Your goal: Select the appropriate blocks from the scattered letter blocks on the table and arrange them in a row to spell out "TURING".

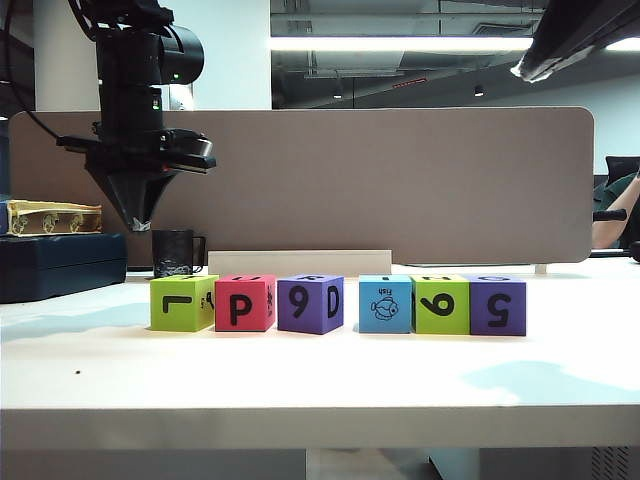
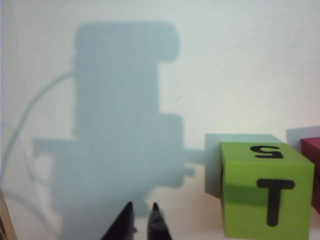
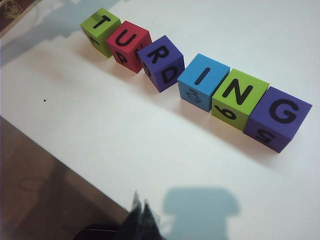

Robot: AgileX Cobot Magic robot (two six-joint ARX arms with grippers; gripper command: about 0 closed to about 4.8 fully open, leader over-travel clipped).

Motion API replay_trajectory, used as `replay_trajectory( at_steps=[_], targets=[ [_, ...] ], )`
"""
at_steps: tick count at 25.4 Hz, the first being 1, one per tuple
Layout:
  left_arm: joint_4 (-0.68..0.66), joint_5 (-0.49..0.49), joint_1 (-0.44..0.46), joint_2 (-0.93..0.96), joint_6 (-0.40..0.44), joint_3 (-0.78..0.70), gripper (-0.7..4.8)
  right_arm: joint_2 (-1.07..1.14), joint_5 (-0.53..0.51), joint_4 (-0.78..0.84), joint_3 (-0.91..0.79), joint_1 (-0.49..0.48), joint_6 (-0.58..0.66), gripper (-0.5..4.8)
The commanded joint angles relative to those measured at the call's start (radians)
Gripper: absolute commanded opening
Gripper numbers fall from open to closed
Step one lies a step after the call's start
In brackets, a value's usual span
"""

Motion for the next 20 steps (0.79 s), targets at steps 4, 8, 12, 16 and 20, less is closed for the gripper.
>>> replay_trajectory(
  at_steps=[4,8,12,16,20],
  targets=[
    [-0.007,-0.006,0.010,0.039,0.006,-0.046,0.16,-0.002,0.000,0.008,0.005,0.000,0.001,-0.01],
    [-0.010,0.001,0.014,0.072,0.003,-0.047,0.16,-0.002,0.000,0.008,0.005,0.000,0.001,-0.01],
    [-0.007,0.089,0.014,0.100,0.003,-0.047,0.16,-0.002,0.000,0.008,0.005,0.000,0.001,-0.01],
    [0.002,0.165,0.014,0.126,0.002,-0.047,0.16,-0.002,0.000,0.008,0.005,0.000,0.001,-0.01],
    [0.000,0.209,0.014,0.144,0.003,-0.047,0.16,-0.002,0.000,0.007,0.005,0.000,0.001,-0.01]
  ],
)
